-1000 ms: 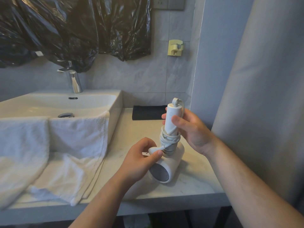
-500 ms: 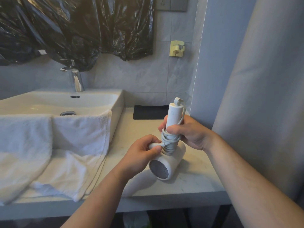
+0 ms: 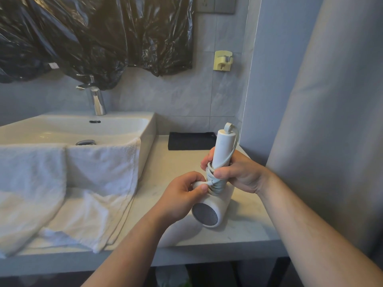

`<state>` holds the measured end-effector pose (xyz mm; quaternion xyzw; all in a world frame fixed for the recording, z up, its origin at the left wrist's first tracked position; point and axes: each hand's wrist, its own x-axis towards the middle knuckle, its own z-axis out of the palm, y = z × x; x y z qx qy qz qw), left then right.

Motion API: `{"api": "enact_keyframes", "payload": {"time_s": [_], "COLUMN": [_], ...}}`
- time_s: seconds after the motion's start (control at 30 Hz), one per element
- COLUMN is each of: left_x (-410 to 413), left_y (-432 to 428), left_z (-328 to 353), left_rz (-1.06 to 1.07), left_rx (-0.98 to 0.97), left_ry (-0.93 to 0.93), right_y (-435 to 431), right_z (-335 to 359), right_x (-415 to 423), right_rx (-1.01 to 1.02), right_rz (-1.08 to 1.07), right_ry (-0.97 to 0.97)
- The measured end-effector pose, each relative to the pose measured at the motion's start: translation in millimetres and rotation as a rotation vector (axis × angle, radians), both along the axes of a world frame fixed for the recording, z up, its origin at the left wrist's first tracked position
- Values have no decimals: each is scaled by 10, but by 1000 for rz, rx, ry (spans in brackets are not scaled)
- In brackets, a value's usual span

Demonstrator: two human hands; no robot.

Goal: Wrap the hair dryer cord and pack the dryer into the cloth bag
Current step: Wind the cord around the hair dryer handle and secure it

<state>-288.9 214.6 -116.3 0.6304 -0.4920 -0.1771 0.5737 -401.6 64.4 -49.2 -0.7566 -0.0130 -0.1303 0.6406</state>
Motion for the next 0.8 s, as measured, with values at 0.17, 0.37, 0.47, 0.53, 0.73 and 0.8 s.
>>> {"api": "enact_keyframes", "payload": {"time_s": [0.17,0.37,0.47,0.53,0.73,0.8], "left_x": [-46,-134,-131,-132,-189,-194], "left_y": [21,37,44,49,70,64], "left_z": [-47,-83,-86,-78,-91,-87], "left_rz": [58,148,166,152,53,45], "left_rx": [-18,-84,-88,-100,-151,-144], "left_ry": [-14,-54,-47,-5,360,367], "right_y": [-1,130,187,222,293,276], "right_z": [-37,-224,-265,-245,-243,-259], "right_x": [-77,-74,-76,-71,6,-20], "right_rx": [-51,62,84,17,1,95], "right_rz": [2,-218,-321,-382,-385,-294], "right_ry": [9,-100,-106,-102,-140,-185]}}
